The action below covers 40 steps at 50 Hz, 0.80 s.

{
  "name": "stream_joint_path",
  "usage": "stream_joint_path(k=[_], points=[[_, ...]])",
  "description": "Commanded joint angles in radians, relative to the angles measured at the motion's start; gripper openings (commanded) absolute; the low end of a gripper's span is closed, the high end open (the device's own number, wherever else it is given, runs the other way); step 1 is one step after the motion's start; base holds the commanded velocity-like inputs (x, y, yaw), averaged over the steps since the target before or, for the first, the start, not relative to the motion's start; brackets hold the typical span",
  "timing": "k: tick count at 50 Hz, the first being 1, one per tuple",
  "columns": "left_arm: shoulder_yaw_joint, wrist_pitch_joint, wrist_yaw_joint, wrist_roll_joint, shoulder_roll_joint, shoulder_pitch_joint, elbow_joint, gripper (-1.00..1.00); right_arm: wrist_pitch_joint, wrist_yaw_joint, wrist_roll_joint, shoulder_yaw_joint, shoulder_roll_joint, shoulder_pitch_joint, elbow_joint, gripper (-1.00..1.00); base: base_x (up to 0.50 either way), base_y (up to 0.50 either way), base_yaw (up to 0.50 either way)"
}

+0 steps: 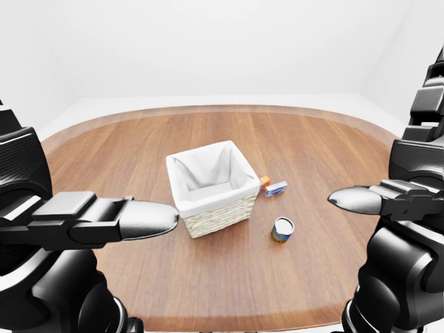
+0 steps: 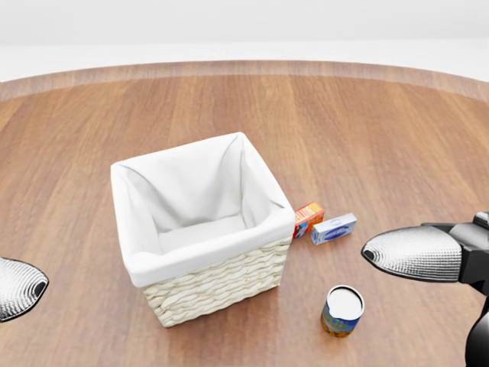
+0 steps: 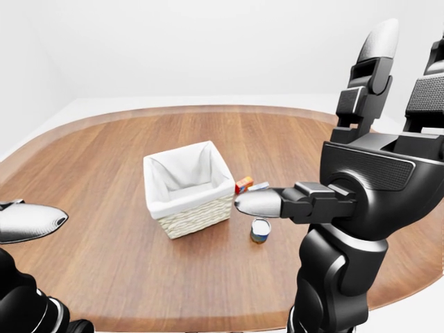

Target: Pick up the alphabet soup and put it in the basket.

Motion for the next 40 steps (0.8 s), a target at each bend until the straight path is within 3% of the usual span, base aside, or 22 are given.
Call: stream_joint_path(k=[1, 25, 31, 33, 35, 39, 40], points=[[-0.005, 0.0, -0.007, 0.005, -0.004, 0.006, 0.001, 1.0, 0.0, -0.015, 0.017, -0.007, -0.006, -0.002, 0.002, 1.0, 0.5, 0.07, 0.0], [-0.008, 0.0, -0.009, 0.011, -0.008, -0.001, -0.007, 1.0, 0.0, -0.013, -0.014, 0.03, 0.005, 0.018, 0.02, 1.0, 0.5, -0.04, 0.0], [-0.006, 0.0, -0.011, 0.011, -0.009, 0.005, 0.001, 1.0, 0.0, -0.006, -0.092, 0.044, 0.0, 0.018, 0.047, 1.0, 0.32, -0.14, 0.0], [-0.013, 0.0, -0.012, 0.014, -0.009, 0.01, -0.004, 1.0, 0.0, -0.025, -0.172, 0.061, -0.043, -0.003, 0.08, 1.0, 0.13, 0.01, 0.0], [-0.025, 0.0, -0.015, 0.02, -0.012, 0.02, -0.01, 1.0, 0.0, -0.012, -0.184, 0.016, -0.029, -0.039, 0.1, 1.0, 0.15, 0.03, 0.0], [-0.029, 0.0, -0.021, 0.027, -0.021, 0.022, -0.032, 1.0, 0.0, 0.072, -0.185, -0.011, -0.076, -0.056, 0.096, 1.0, 0.24, 0.04, 0.0], [-0.024, 0.0, -0.023, 0.029, -0.02, 0.017, -0.023, 1.0, 0.0, 0.2, -0.289, 0.03, -0.303, -0.051, 0.151, 1.0, 0.0, 0.0, 0.0]])
